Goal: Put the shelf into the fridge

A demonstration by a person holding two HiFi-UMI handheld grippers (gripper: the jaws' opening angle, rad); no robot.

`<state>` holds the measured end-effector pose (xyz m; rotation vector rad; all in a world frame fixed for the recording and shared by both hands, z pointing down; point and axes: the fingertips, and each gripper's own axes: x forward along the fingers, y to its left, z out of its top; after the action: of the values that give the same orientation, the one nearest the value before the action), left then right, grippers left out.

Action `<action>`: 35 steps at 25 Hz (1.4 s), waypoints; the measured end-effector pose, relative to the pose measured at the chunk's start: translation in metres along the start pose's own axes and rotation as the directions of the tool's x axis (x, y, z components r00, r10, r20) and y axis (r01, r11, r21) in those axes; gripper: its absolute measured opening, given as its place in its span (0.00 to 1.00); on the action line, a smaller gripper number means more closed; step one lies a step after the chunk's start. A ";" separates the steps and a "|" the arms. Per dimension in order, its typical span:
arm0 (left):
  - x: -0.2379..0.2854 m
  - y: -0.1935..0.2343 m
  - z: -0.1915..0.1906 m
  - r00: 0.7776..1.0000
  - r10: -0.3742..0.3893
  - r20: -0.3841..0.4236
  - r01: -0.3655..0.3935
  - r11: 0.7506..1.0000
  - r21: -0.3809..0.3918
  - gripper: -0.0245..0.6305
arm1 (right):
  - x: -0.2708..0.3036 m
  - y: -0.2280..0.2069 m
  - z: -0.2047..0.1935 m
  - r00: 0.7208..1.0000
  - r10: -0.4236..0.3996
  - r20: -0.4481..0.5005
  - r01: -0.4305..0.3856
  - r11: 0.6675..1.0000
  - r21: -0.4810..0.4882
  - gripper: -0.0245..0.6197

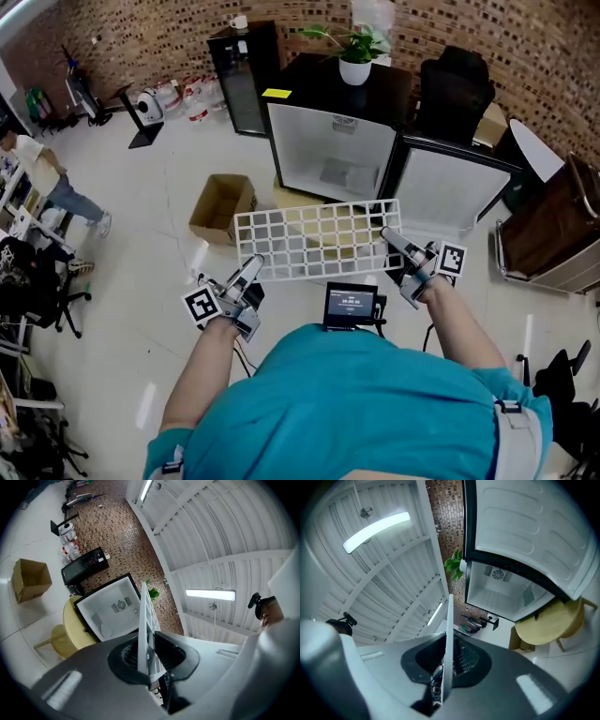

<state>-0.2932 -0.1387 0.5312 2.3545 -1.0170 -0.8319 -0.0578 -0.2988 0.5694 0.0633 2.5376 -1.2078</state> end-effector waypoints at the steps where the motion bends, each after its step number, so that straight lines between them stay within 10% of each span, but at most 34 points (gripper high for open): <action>1: 0.003 0.005 0.006 1.000 -0.016 -0.006 0.016 1.000 -0.007 0.10 | 0.002 -0.002 0.001 1.000 -0.021 0.003 0.021 1.000 -0.005 0.09; 15: 0.070 0.101 0.080 0.995 0.042 -0.090 -0.045 0.998 -0.035 0.10 | 0.066 -0.043 0.075 0.996 -0.014 0.090 0.015 1.000 -0.006 0.09; 25: 0.096 0.177 0.098 0.982 -0.032 -0.185 0.002 0.987 -0.158 0.10 | 0.078 -0.080 0.084 0.969 -0.158 0.192 0.161 0.987 0.000 0.09; 35: 0.145 0.233 0.186 0.935 -0.212 -0.284 0.099 0.925 -0.367 0.10 | 0.136 -0.069 0.107 0.836 -0.403 0.373 0.391 0.913 0.112 0.09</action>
<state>-0.4538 -0.4252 0.4857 2.1855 -0.5035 -0.5983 -0.1692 -0.4384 0.5161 -0.6679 2.2336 -1.2503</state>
